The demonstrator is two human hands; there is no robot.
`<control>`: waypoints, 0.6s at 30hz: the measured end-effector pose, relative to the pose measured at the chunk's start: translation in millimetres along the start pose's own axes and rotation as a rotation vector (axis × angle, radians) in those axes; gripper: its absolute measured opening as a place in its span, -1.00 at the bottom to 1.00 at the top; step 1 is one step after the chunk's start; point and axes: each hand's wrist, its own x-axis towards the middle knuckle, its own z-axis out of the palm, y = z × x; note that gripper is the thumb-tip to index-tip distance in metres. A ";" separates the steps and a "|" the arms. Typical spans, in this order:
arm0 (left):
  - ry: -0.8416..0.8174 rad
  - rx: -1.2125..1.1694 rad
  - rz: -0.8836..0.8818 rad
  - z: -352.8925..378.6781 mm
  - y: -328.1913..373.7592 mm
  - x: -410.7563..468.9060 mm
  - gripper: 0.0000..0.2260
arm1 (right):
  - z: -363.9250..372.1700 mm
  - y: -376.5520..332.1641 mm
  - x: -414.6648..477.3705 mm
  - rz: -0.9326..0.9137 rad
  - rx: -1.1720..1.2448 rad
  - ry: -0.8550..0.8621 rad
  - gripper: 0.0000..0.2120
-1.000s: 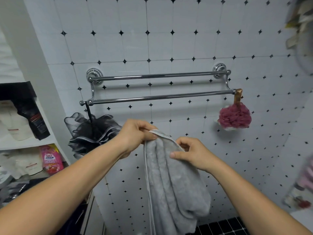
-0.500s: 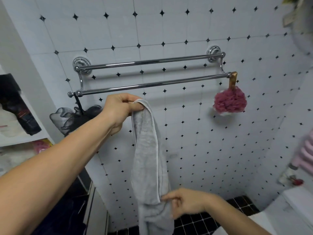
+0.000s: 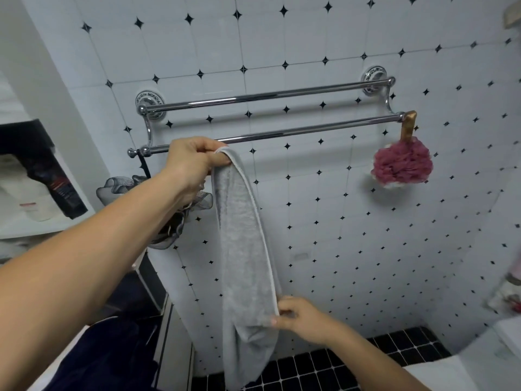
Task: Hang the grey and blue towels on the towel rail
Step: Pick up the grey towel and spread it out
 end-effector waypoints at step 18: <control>-0.035 0.343 -0.053 -29.5 -69.9 6.0 -0.77 | -181.2 -8.9 -30.0 0.186 -0.979 0.072 -0.68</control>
